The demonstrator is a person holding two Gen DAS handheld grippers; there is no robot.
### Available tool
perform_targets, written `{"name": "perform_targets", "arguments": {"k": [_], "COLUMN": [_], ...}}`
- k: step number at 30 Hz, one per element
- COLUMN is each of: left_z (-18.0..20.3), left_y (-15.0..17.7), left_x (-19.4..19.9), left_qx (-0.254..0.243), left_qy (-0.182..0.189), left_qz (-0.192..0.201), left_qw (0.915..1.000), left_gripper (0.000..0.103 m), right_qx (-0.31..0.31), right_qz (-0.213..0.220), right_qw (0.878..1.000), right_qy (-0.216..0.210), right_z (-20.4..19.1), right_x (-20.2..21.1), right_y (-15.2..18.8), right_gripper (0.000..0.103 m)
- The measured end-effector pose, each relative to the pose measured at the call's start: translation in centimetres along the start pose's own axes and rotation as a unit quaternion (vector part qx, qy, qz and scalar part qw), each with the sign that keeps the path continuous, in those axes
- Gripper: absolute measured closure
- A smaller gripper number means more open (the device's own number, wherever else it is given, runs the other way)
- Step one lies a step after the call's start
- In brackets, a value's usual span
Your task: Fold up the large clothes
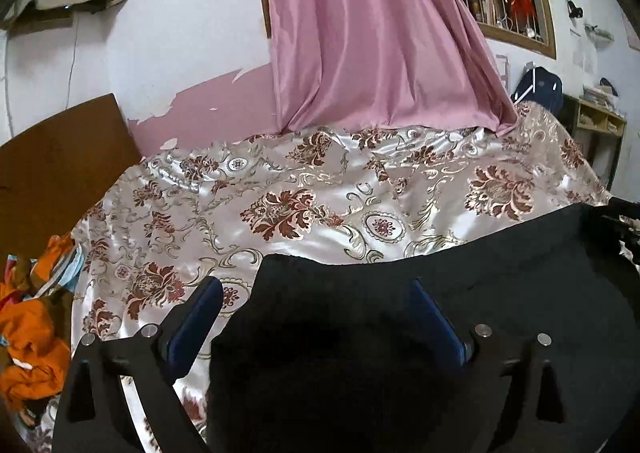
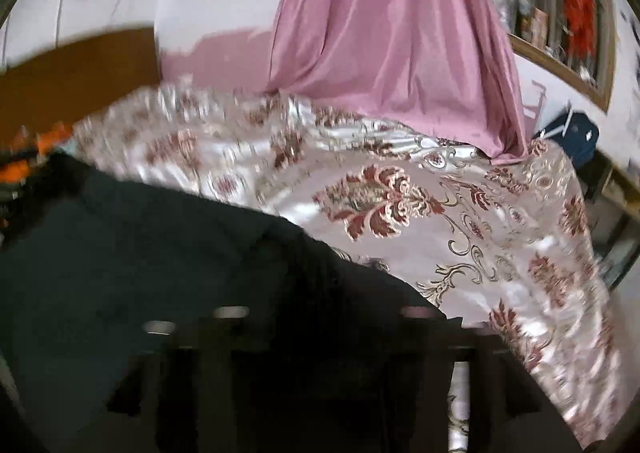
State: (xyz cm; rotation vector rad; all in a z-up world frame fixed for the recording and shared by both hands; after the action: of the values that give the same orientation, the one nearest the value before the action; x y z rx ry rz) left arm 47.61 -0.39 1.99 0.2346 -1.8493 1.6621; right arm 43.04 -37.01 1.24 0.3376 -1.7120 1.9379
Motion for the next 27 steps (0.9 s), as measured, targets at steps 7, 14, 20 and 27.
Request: {"name": "perform_targets", "arguments": {"k": [7,14,20,27], "left_z": [4.1,6.8,5.6,1.7], "left_y": [3.1,6.3,4.7,3.4], "left_x": [3.0,0.1,-4.1,-8.5], "left_qx": [-0.033,-0.083,-0.080,-0.037], "left_qy": [0.072,0.079,0.034,-0.029], "left_qz": [-0.002,-0.046,-0.045,-0.067], "left_qw": [0.9969,0.9923,0.9952,0.9967], "left_gripper": [0.007,0.006,0.002,0.000], "right_qx": [0.013,0.074,0.026,0.009], "right_qz": [0.017,-0.035,-0.077,-0.110], "right_qw": [0.998,0.991,0.991,0.991], "right_qy": [-0.061,-0.103,-0.106,-0.077], "right_z": [-1.3,-5.2,-4.9,-5.0], "right_x": [5.2,4.4,-0.8,-6.8], "right_y": [1.5,5.7,4.3,2.9], "right_gripper": [0.022,0.019,0.018,0.018]}}
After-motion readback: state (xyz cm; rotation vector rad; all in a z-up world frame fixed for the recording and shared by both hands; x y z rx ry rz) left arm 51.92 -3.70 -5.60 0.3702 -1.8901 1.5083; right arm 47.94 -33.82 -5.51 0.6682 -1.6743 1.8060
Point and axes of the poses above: each gripper's, at about its wrist camera, not at the fingertips, and x roughly against the way its jaws point, z to its right, y to its underside, the point moved 2 cm from there along -x, roughly the way its jaws point, and after that the axes turned 15 degrees about y, right-handed, at the moved point
